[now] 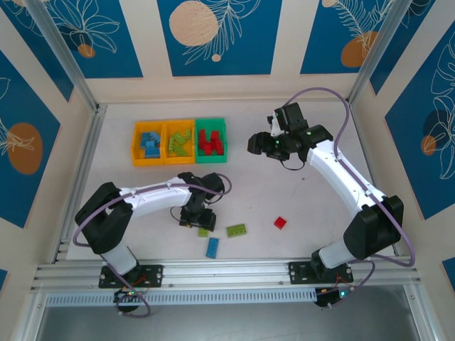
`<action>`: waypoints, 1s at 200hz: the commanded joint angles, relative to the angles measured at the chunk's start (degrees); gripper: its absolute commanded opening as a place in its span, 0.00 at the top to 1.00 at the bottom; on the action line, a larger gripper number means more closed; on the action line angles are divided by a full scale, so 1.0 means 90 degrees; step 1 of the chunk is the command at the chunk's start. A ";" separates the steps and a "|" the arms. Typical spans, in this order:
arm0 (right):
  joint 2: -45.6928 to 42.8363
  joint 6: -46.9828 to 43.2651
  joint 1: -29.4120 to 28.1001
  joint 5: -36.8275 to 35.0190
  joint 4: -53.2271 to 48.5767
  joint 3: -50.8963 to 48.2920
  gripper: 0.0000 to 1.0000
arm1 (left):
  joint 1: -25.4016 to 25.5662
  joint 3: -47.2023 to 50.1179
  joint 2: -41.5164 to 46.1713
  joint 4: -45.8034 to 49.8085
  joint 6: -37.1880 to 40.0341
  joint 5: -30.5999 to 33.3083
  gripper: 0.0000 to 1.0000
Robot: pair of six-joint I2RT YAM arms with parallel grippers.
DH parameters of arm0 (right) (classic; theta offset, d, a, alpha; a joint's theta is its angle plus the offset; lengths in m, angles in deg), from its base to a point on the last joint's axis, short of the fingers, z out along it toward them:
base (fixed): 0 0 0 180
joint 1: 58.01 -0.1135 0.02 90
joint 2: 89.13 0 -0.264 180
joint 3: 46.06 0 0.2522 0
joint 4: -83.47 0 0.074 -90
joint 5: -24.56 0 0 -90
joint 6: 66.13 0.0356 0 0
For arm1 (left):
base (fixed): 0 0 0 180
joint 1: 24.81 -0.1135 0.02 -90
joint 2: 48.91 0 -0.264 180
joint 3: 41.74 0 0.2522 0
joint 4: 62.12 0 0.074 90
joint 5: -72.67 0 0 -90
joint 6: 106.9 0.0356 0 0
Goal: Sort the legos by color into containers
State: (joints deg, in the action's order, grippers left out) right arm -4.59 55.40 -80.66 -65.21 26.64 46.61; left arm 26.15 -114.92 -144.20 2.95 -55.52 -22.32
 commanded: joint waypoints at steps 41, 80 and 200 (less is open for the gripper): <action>-0.0171 0.0176 0.0079 0.0134 0.0019 -0.0096 0.33 | 0.0056 -0.0076 -0.0521 -0.0162 0.0262 -0.0332 0.36; -0.0178 0.0183 0.0086 0.0144 -0.0027 -0.0103 0.33 | 0.0051 -0.0051 -0.0470 -0.0184 0.0285 -0.0211 0.57; -0.0315 0.0426 0.0027 0.0453 0.0392 -0.0260 0.33 | -0.3477 -0.3163 -0.0289 -0.0183 0.1730 0.0864 0.65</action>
State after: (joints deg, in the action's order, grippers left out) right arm -6.61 58.07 -80.27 -62.96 29.09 44.91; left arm -0.84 -137.47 -141.70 2.91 -44.02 -17.51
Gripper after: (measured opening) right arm 0.666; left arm 0.355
